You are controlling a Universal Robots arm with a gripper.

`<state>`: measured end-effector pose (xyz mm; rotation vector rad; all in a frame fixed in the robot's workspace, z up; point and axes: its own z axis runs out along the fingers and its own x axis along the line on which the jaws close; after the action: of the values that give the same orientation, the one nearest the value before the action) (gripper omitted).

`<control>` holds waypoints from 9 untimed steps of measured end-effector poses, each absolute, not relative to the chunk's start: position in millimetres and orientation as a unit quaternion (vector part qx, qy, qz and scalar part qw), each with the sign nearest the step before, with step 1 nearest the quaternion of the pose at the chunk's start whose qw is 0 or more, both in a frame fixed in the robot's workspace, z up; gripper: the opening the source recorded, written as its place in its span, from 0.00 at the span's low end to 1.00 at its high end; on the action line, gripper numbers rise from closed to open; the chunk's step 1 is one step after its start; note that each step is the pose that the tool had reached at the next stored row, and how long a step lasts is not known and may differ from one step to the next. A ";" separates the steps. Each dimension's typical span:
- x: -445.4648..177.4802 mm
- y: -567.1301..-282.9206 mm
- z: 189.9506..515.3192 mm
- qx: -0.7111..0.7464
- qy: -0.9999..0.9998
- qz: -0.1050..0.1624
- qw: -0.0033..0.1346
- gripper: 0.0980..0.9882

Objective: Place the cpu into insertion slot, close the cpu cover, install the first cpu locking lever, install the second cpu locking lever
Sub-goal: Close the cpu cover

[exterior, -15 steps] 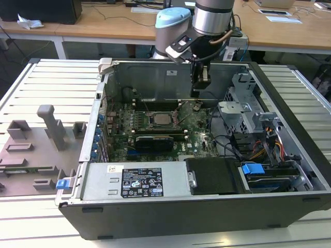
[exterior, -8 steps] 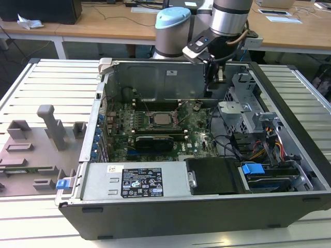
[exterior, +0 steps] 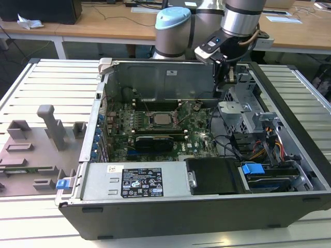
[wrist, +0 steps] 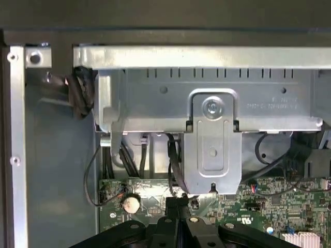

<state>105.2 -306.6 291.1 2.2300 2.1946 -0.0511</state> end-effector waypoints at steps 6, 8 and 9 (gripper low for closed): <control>106.5 -306.5 291.0 0.713 0.701 -0.017 0.006 0.01; 100.8 -306.5 290.2 0.713 0.701 -0.017 0.006 0.01; 97.0 -306.5 289.2 0.713 0.701 -0.016 0.006 0.01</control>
<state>97.0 -306.5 289.2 2.2302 2.1948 -0.0515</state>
